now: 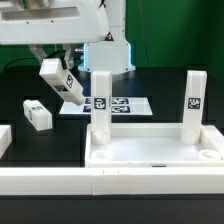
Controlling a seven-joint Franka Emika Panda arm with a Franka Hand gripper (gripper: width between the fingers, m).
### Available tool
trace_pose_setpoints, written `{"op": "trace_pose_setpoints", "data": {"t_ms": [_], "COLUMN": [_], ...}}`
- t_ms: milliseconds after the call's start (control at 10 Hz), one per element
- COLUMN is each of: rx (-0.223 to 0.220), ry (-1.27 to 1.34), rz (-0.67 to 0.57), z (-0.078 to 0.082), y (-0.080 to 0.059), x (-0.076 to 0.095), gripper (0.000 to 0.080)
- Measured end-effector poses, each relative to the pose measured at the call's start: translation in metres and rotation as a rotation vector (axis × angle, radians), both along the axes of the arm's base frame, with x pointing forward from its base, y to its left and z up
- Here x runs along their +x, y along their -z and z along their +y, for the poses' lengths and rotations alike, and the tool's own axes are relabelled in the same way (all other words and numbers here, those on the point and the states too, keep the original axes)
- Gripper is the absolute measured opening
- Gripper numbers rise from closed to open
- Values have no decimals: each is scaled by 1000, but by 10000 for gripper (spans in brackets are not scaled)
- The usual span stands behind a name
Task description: Assemble desk
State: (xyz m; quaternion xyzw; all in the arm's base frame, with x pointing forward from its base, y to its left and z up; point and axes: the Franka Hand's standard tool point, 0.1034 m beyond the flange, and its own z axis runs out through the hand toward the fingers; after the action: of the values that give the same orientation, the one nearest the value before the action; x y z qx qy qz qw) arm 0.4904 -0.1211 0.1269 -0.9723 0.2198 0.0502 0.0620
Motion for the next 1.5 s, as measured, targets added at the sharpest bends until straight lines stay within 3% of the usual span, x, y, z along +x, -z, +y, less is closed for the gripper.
{"op": "trace_pose_setpoints", "data": {"t_ms": [200,500,700,900,1100,1400,1500], "rx": [-79,-108,-117,-205,-275,-227,-232], "ry": [-75,-208,-199,-189,-217,-176,-209], "rz": [-118,-180,-194,-336,-485,-485,-485], "z": [-7,2,1,-4,28,90,89], "y": [-2,-32,-29,-31,-42,-35,-35], "x": [15,60,59,70,95,99,98], "gripper": [288,288,288,288,288,288,288]}}
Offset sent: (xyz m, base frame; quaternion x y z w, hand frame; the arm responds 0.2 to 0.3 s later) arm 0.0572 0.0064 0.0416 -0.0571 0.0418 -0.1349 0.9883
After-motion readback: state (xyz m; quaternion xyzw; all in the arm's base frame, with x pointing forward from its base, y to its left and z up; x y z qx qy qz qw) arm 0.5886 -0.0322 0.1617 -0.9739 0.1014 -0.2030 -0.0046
